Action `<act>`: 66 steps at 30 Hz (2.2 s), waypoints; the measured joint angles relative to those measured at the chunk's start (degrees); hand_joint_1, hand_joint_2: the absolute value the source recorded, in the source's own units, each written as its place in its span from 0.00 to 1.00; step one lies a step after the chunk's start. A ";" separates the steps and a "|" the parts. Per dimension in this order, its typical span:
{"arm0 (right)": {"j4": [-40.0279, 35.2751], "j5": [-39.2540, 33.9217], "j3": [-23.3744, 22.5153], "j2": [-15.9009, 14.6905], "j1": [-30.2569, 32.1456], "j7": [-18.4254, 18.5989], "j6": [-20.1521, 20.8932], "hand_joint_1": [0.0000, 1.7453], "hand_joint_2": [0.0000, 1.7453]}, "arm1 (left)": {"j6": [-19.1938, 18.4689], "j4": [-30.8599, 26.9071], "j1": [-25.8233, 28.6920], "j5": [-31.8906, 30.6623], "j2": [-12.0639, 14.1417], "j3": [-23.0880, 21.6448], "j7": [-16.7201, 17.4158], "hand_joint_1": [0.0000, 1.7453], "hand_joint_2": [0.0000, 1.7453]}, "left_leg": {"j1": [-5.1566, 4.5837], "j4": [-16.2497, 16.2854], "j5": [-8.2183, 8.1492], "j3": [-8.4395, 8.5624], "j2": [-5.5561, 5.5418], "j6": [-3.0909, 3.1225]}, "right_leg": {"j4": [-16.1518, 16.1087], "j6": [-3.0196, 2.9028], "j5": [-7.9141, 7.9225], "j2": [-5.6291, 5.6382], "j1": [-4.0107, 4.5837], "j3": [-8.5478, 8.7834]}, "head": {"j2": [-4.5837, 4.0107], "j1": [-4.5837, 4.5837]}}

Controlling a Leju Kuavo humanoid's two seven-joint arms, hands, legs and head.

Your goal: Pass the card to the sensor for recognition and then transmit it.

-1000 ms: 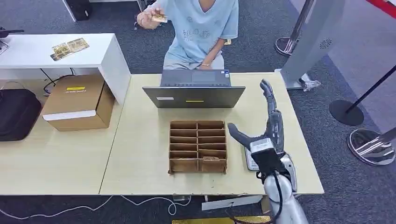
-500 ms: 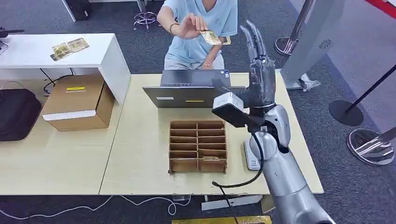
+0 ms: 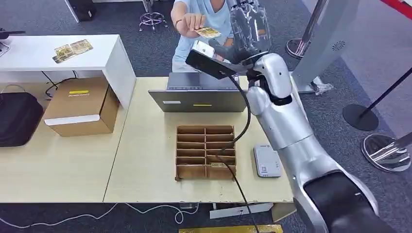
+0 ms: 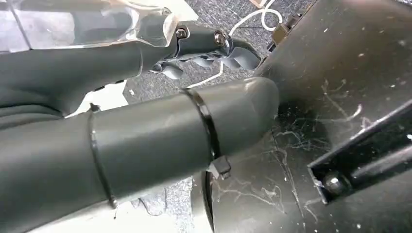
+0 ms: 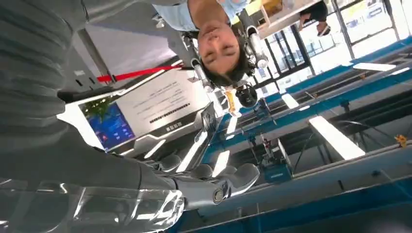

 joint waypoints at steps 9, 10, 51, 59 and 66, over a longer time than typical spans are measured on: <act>6.34 3.55 1.22 1.33 -3.87 2.77 0.39 0.00 1.00 | 0.00 0.00 0.05 0.37 0.00 0.09 0.02 0.00 0.00 | -0.01 0.00 0.00 -0.01 0.04 0.00 | 0.00 0.00 0.01 0.06 -0.01 0.00 | 0.00 0.02; 7.77 4.53 1.47 1.73 -4.99 3.66 0.61 0.00 1.00 | 0.00 0.00 0.07 0.59 0.00 0.22 0.18 0.00 0.00 | -0.01 0.00 0.00 0.00 0.05 0.00 | 0.00 0.00 0.01 0.08 -0.01 -0.01 | 0.00 -0.02; 34.10 10.84 4.13 9.03 -18.15 11.28 3.58 0.00 1.00 | 1.97 0.00 1.51 4.55 -0.02 6.60 2.73 0.00 0.00 | 0.00 0.02 0.02 0.04 0.04 -0.04 | 0.02 -0.01 0.01 0.06 -0.01 0.00 | 0.00 0.00; 34.32 10.60 4.04 8.87 -18.15 11.02 3.45 1.00 1.00 | 2.60 0.00 1.76 5.64 0.00 7.36 2.73 0.00 0.00 | 0.00 0.02 0.02 0.04 0.04 -0.04 | 0.02 -0.01 0.01 0.06 -0.01 0.00 | 0.00 0.00; 34.34 9.88 3.74 8.48 -18.16 10.58 2.23 1.00 1.00 | 2.99 0.00 2.02 6.47 0.00 8.35 2.75 0.00 0.00 | 0.00 0.02 0.02 0.05 0.04 -0.04 | 0.02 -0.01 0.01 0.06 -0.01 0.00 | 0.00 0.00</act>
